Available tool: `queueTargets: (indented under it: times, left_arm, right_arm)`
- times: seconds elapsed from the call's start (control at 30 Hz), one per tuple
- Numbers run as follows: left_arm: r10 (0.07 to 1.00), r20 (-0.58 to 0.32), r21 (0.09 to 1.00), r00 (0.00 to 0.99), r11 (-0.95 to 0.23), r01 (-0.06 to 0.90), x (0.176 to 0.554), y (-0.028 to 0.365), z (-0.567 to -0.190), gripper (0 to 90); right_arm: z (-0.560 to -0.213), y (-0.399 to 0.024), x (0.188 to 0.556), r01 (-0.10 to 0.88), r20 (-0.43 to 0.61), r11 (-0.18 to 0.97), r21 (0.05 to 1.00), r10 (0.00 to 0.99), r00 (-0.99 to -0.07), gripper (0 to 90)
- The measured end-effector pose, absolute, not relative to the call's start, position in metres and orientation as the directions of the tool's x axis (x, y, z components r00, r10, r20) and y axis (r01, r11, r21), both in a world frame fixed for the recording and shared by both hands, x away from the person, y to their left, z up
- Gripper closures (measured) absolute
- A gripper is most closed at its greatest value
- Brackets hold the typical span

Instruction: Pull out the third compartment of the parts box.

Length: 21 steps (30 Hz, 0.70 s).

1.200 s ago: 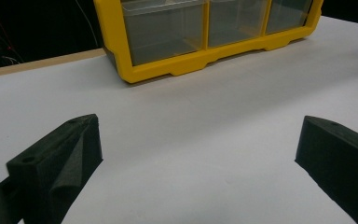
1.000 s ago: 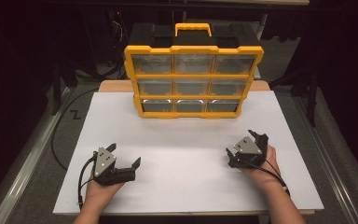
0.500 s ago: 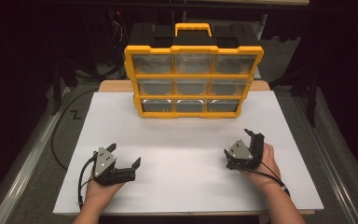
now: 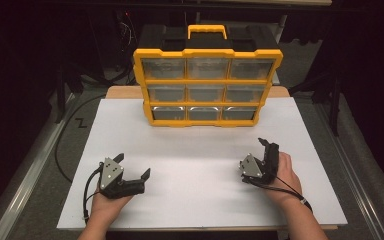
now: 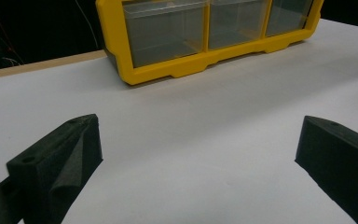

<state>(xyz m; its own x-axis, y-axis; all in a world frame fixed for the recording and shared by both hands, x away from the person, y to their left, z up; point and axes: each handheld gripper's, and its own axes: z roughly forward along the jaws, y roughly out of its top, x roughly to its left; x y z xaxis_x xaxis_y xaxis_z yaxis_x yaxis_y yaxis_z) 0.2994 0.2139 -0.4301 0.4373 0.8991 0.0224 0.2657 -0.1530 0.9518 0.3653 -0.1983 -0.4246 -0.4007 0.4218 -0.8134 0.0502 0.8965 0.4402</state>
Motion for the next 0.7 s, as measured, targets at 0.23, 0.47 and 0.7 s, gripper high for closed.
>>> queueTargets:
  times: [0.23, 0.47, 0.7]
  left_arm:
    - [0.900, 0.021, 0.952, 0.435, -0.150, 0.265, 0.299, 0.215, -0.430, 1.2]
    - [0.900, 0.021, 0.953, 0.434, -0.149, 0.265, 0.299, 0.215, -0.430, 1.2]
    - [0.901, 0.016, 0.953, 0.434, -0.145, 0.266, 0.299, 0.216, -0.430, 1.2]
  right_arm:
    - [-0.425, -0.193, 0.362, 0.032, -0.838, 0.918, 0.395, 0.374, -0.397, 1.3]
    - [-0.427, -0.188, 0.359, -0.006, -0.890, 0.955, 0.297, 0.274, -0.365, 1.5]
    - [-0.427, -0.183, 0.355, -0.032, -0.918, 0.972, 0.232, 0.208, -0.339, 1.8]
